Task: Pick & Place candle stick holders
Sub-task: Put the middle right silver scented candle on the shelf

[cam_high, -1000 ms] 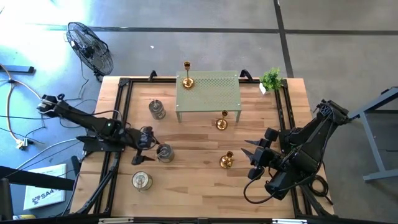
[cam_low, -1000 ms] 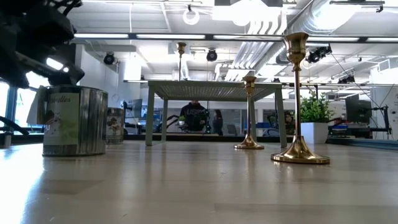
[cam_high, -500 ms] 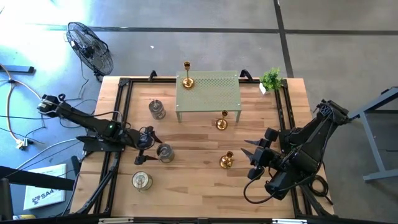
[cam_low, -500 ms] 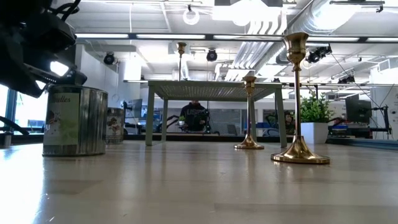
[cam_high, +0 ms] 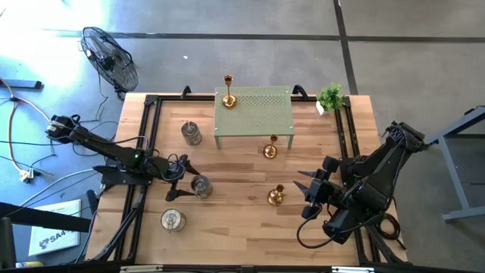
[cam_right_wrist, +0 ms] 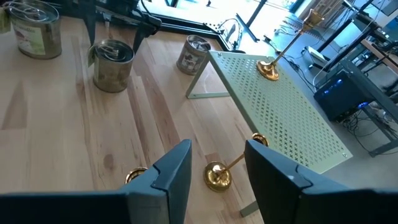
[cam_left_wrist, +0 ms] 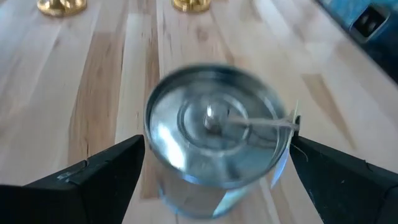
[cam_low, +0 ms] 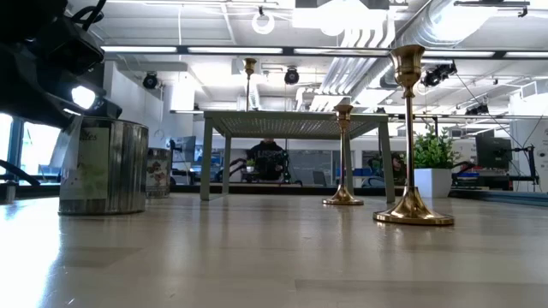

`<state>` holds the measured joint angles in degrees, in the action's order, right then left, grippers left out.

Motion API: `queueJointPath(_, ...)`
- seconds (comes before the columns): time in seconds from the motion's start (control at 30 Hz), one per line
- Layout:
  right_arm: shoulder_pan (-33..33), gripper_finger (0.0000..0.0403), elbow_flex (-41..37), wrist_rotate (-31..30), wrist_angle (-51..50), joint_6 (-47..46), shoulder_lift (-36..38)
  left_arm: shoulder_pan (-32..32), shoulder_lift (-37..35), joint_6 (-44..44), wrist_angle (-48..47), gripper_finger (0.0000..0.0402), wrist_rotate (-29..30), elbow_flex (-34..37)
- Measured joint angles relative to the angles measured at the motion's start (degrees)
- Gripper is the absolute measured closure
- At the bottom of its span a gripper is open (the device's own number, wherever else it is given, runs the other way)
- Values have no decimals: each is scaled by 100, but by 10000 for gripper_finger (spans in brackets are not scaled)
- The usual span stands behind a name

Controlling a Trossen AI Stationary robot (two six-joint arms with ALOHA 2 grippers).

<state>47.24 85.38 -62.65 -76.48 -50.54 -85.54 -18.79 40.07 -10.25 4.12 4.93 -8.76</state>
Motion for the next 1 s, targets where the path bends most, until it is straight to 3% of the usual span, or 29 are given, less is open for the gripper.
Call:
queueJointPath(0.43,0,258,0,0,8,0,0,2,506,-3,123,7,55,10)
queueJointPath(1.0,0,258,0,-8,47,0,0,2,2196,271,1948,7,140,10)
